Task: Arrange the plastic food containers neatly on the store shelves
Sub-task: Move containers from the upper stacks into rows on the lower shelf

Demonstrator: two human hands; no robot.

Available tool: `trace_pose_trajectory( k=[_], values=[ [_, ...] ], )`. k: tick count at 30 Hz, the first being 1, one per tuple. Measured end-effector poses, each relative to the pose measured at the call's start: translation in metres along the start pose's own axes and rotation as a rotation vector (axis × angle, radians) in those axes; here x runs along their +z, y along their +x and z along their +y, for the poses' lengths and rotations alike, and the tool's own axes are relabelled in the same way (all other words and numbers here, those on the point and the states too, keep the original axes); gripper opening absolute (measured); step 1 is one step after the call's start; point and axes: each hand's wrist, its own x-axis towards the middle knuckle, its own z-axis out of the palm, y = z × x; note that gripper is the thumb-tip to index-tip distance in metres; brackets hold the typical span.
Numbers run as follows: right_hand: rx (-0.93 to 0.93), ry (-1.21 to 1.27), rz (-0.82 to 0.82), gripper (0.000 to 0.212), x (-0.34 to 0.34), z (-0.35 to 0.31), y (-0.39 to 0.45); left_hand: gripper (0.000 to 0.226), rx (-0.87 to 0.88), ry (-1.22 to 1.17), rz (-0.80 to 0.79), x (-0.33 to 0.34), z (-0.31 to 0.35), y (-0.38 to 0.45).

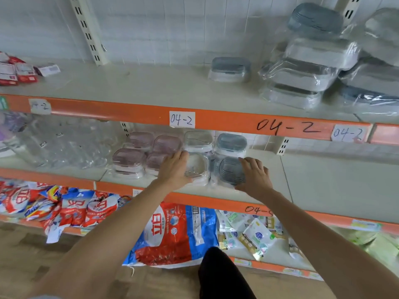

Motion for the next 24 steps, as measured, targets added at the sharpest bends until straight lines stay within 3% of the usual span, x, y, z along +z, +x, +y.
trace_pose_trajectory(
  k=[5, 8, 12, 17, 19, 24],
  values=[
    [0.007, 0.078, 0.092, 0.080, 0.033, 0.008, 0.050, 0.072, 0.034, -0.015, -0.040, 0.038, -0.011, 0.064],
    [-0.046, 0.016, 0.033, 0.069, 0.054, 0.010, 0.067, 0.071, 0.066, -0.060, -0.060, 0.060, -0.017, 0.078],
    [-0.017, -0.107, 0.139, 0.052, 0.070, 0.008, 0.069, 0.061, 0.132, 0.031, 0.047, 0.074, -0.022, 0.080],
    [-0.066, -0.144, 0.175, 0.049, 0.080, 0.000, 0.057, 0.052, 0.117, 0.146, 0.160, 0.083, -0.013, 0.061],
    [-0.057, -0.130, 0.126, 0.056, 0.081, -0.002, 0.051, 0.058, 0.116, 0.139, 0.178, 0.090, -0.011, 0.052],
    [-0.059, -0.249, -0.079, 0.072, 0.072, -0.001, 0.048, 0.090, 0.058, 0.107, -0.069, 0.088, -0.011, 0.045]
  ],
)
